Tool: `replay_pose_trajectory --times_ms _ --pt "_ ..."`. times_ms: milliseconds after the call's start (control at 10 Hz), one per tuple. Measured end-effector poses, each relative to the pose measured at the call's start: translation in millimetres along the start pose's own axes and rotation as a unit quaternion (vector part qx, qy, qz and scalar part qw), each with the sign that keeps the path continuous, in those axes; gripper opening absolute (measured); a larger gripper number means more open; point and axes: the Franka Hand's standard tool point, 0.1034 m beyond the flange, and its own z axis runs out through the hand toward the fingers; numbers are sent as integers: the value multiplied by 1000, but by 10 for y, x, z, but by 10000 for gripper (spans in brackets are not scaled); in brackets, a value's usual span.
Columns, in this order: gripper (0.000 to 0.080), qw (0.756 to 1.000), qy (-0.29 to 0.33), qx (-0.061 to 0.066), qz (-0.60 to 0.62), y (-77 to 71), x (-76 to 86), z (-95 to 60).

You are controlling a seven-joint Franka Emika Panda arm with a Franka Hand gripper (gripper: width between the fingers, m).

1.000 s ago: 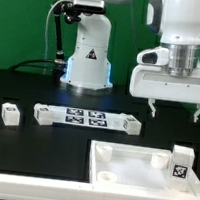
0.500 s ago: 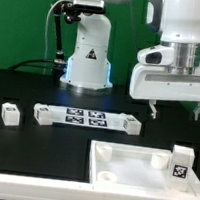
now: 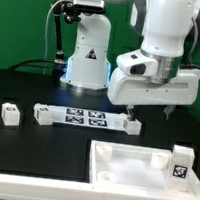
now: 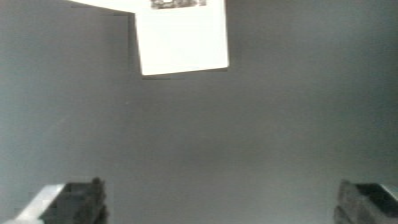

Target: Assemble square table

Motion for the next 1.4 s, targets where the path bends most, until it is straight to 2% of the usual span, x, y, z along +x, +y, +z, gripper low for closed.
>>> replay_pose_trajectory --times_ms 200,300,400,500,800,1000,1200,1400 --pt "649 994 -112 15 -1 -1 -124 37" --pt "649 984 -176 16 1 102 -238 111" --pt "649 975 -224 6 -5 140 -276 150" --pt "649 963 -269 -7 -16 106 -312 154" --pt "649 929 -371 0 -11 100 -350 191" --pt "649 922 -387 -7 -2 80 -355 315" --pt "649 922 -386 -8 -5 45 -423 451" --pt "649 921 -389 -15 6 14 -513 518"
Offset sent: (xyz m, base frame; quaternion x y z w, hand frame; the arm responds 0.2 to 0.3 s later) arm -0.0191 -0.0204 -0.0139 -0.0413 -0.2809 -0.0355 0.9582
